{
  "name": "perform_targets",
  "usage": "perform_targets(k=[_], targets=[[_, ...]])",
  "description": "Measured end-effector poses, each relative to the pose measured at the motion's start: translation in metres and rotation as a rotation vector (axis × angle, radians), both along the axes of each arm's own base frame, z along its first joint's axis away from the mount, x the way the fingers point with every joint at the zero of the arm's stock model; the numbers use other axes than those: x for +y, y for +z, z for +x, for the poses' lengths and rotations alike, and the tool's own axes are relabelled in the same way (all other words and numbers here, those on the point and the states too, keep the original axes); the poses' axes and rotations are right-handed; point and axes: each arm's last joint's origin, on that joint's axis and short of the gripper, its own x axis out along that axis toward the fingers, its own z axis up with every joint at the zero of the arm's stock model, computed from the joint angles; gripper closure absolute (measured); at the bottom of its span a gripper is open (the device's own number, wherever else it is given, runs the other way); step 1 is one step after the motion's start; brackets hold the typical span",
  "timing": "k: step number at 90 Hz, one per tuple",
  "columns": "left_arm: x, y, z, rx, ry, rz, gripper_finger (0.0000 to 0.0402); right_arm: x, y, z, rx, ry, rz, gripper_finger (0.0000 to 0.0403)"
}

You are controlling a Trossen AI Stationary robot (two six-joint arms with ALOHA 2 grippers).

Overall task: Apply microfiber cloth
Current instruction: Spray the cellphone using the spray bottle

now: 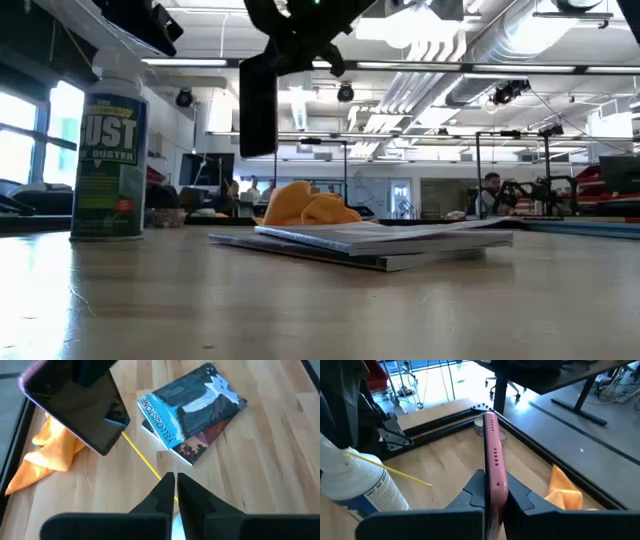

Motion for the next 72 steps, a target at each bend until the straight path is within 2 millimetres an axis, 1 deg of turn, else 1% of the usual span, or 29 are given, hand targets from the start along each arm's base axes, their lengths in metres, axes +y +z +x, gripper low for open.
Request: perform_targets(k=[13,23,48,59,65,72], targets=[[-0.004,0.011,-0.002,-0.018,-0.033,0.023,0.0401,-0.001,0.0,0.002,-0.019,0.01,0.004,0.0403],[-0.007,0.015,-0.003,-0.022,-0.065,0.05,0.0401,-0.002,0.0,0.002,-0.02,0.012,0.005,0.0403],[-0.011,0.007,0.001,0.067,-0.077,0.057,0.0401,-0.002,0.007,0.005,-0.095,0.019,-0.006,0.0403],[-0.01,0.004,0.002,0.111,-0.054,0.072,0.0402,0.001,0.005,0.004,-0.084,0.007,0.021,0.0403],[-0.01,0.002,0.003,0.125,-0.055,0.07,0.0402,0.004,0.003,0.002,-0.066,-0.039,-0.001,0.0403],[-0.01,0.002,0.003,0.127,-0.055,0.07,0.0402,0.014,0.004,0.001,-0.065,-0.112,-0.056,0.0403]])
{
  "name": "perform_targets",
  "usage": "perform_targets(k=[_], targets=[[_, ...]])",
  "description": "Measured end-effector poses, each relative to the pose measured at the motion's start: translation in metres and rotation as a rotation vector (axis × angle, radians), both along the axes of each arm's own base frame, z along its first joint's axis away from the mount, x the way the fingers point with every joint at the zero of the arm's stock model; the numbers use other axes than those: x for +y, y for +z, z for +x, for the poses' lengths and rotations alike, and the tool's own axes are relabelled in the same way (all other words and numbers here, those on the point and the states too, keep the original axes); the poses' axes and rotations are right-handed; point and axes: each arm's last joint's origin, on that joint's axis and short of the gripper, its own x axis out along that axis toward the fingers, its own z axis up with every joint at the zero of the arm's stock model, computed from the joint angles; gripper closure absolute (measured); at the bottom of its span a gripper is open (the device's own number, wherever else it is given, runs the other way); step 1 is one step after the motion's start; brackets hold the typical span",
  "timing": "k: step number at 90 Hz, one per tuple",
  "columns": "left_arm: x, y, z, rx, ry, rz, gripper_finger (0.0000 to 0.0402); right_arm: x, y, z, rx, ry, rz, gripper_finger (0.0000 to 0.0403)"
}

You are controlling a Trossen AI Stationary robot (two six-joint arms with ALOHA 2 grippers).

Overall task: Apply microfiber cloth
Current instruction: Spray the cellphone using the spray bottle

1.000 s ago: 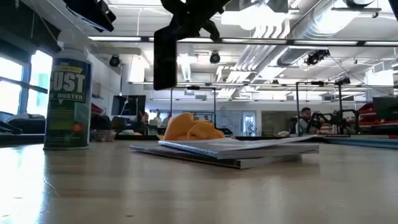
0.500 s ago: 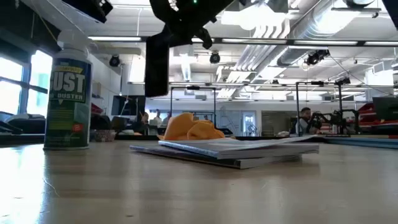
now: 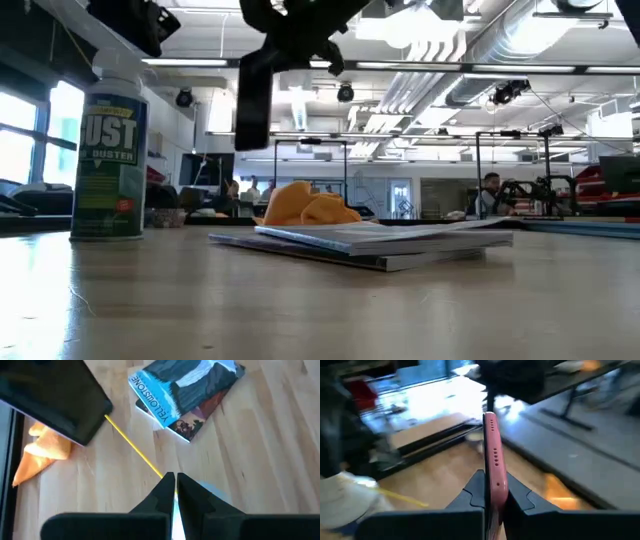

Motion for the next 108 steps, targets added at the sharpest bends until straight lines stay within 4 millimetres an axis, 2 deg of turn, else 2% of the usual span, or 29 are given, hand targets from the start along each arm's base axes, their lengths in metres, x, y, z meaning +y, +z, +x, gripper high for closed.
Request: perform_targets(k=[23,38,68,93,108], targets=[[0.0,0.0,0.0,0.001,-0.002,0.001,0.0401,0.034,0.002,-0.004,-0.033,-0.06,-0.03,0.0403],[0.0,-0.001,-0.001,0.013,-0.031,0.022,0.0401,0.046,0.003,-0.007,-0.043,-0.123,-0.066,0.0403],[0.0,-0.003,-0.004,0.051,-0.03,0.025,0.0401,0.048,0.003,-0.006,-0.054,-0.093,-0.041,0.0403],[0.0,-0.003,-0.004,0.053,-0.027,0.02,0.0401,0.049,-0.019,0.008,-0.072,-0.096,-0.039,0.0403],[0.0,-0.003,-0.004,0.053,-0.027,0.02,0.0401,0.039,-0.021,0.012,-0.087,-0.101,-0.03,0.0403]])
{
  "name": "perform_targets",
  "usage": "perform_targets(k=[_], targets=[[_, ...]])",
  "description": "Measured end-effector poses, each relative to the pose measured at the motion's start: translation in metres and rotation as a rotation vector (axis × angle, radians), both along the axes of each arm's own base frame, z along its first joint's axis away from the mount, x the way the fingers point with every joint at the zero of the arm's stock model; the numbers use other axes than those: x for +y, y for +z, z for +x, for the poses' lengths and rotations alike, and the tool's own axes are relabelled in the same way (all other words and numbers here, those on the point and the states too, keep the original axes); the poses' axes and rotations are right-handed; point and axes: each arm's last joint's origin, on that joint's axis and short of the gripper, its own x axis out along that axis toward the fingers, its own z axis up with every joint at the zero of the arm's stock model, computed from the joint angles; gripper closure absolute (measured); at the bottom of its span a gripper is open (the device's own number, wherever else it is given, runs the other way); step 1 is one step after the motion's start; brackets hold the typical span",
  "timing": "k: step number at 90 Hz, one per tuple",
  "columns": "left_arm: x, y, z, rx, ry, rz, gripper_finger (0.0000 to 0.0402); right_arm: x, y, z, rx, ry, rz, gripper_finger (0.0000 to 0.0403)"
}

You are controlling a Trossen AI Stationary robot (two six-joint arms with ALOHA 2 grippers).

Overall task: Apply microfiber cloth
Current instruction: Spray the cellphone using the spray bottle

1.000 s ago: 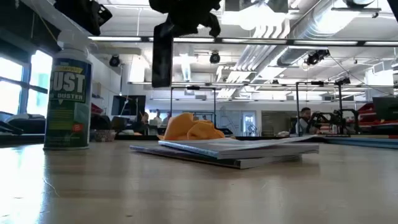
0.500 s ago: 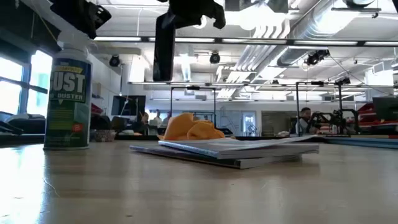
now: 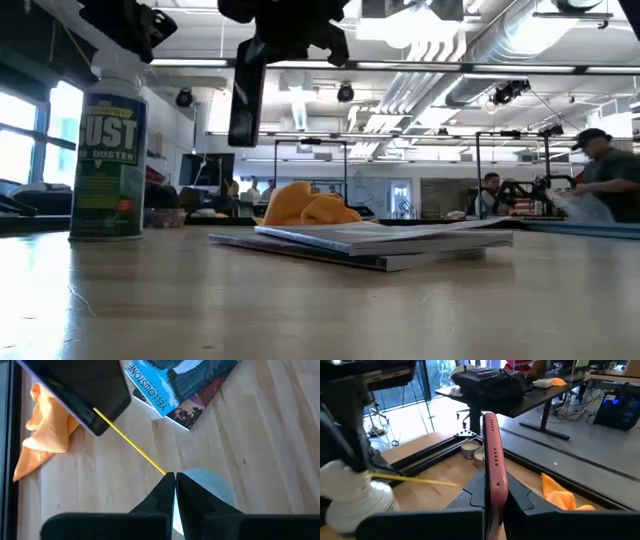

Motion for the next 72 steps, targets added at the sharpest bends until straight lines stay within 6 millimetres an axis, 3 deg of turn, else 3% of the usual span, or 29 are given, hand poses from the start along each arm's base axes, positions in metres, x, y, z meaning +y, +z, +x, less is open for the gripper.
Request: perform_targets(k=[72], targets=[[0.0005,-0.0058,0.0072,0.04,0.008,-0.01,0.0401,-0.0053,0.0062,0.0024,-0.022,0.028,-0.027,0.0403]])
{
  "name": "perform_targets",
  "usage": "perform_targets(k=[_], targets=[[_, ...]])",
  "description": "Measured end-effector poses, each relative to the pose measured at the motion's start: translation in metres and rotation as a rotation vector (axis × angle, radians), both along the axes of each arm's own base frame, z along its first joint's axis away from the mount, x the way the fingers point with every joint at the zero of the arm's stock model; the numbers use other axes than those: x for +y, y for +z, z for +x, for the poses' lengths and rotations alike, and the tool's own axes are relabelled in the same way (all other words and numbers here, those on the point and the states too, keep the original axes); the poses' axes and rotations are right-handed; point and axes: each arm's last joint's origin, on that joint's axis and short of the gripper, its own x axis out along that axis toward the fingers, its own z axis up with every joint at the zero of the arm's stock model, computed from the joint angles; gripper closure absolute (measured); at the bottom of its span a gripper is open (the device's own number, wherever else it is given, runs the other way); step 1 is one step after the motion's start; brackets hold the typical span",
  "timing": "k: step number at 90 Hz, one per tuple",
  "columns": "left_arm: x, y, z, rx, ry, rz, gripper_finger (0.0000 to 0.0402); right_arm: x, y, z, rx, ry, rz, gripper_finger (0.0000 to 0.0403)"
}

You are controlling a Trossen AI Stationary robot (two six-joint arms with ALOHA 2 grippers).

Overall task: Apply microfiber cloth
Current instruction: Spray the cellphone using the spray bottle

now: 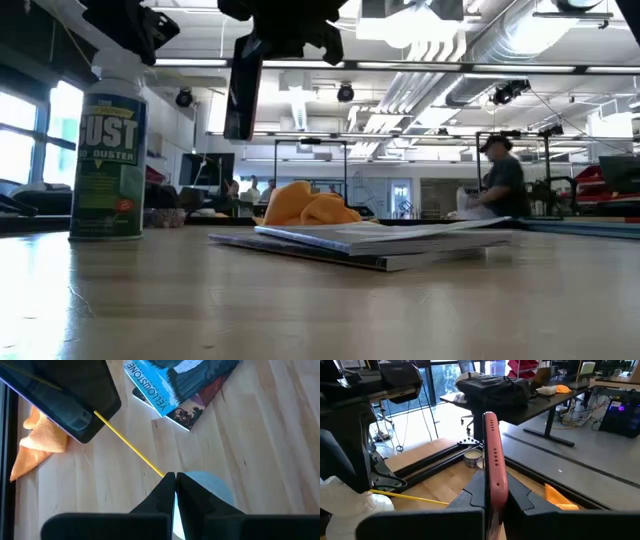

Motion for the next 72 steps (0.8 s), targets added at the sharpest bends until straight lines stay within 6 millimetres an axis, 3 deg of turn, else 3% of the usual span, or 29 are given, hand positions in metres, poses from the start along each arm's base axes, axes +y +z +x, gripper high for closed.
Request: perform_targets(k=[45,72], targets=[[0.0,0.0,0.0,0.003,-0.001,0.001,0.0401,0.012,-0.008,-0.003,0.047,0.055,0.067,0.0403],[0.0,-0.001,0.0,0.004,-0.001,0.002,0.0401,0.012,0.037,-0.019,-0.017,-0.004,-0.054,0.0403]])
